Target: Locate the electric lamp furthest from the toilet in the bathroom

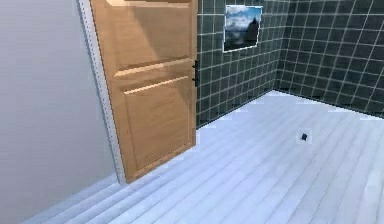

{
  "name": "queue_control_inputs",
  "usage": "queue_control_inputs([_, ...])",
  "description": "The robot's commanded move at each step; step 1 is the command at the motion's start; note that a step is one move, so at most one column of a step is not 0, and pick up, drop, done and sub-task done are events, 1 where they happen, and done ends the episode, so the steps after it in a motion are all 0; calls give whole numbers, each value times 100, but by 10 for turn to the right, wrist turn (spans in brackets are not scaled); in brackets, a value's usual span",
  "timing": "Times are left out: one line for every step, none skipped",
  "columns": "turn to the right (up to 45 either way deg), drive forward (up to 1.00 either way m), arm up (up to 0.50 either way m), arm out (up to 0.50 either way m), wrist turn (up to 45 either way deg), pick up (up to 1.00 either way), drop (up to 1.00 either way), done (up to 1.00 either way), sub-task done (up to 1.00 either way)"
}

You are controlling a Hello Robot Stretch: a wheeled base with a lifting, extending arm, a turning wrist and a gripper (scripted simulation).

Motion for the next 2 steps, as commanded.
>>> queue_control_inputs([-450, 0, 0, 0, 0, 0, 0, 0, 0])
queue_control_inputs([-390, 0, 0, 0, 0, 0, 0, 0, 0])
